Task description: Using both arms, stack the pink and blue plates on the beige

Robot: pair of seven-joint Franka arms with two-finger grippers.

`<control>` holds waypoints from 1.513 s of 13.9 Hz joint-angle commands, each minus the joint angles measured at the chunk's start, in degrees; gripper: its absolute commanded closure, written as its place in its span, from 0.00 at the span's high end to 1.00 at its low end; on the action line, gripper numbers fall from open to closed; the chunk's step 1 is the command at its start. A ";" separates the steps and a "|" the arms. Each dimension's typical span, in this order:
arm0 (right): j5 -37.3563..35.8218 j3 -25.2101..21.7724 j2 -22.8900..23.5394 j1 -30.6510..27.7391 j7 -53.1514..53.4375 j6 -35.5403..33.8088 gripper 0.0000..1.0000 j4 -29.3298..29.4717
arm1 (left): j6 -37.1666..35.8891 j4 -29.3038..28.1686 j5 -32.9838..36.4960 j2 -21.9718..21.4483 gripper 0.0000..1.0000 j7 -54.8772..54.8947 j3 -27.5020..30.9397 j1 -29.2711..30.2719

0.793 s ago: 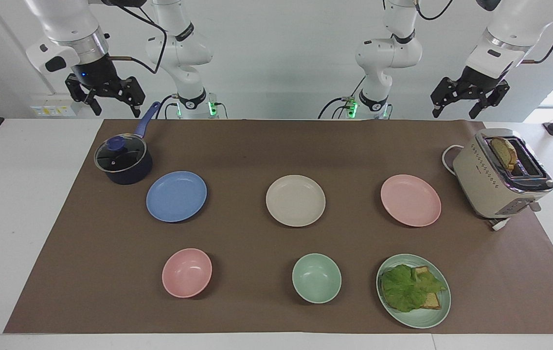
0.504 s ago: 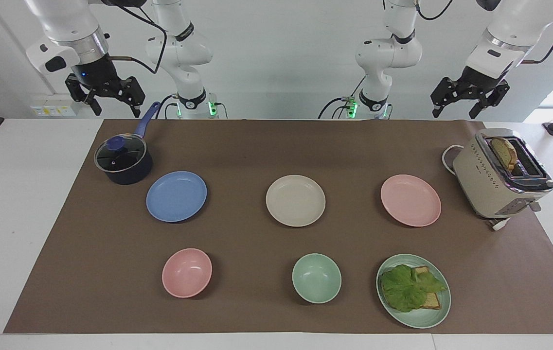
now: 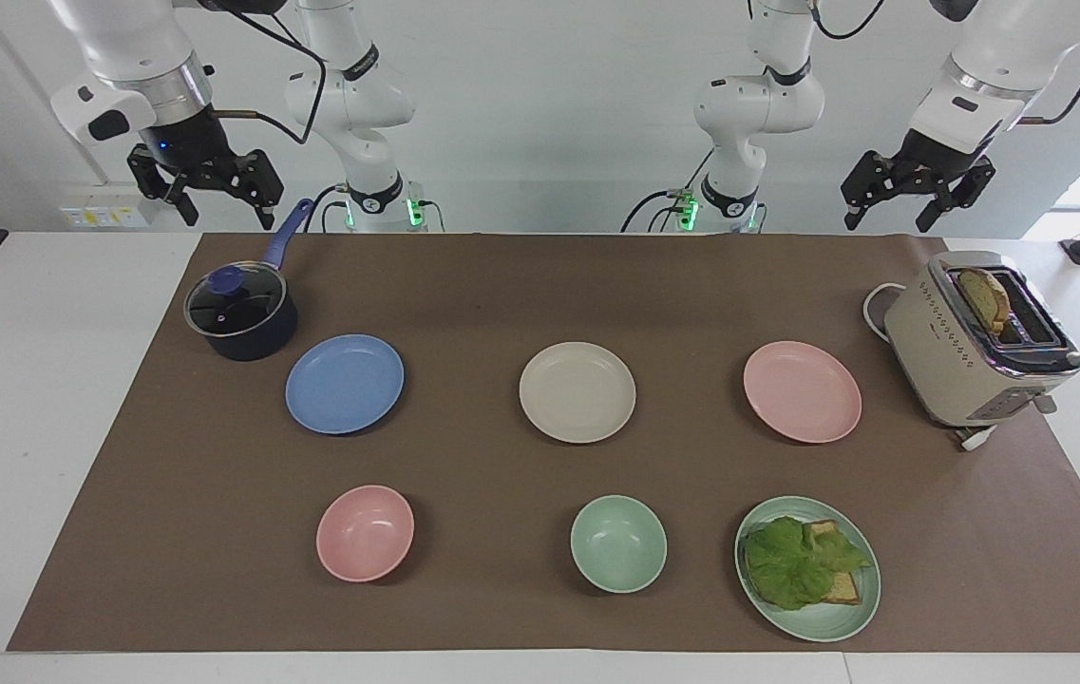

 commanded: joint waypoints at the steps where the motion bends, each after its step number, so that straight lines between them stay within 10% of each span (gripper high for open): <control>1: 0.33 0.29 0.02 -0.64 -1.53 -0.43 1.00 0.51 | -0.63 -0.77 -0.53 -1.13 1.00 -0.19 -0.04 0.26; 21: 0.33 0.29 0.02 -0.64 -1.44 -0.43 1.00 0.42 | 0.77 -1.56 -0.61 -1.31 1.00 1.31 -0.04 0.70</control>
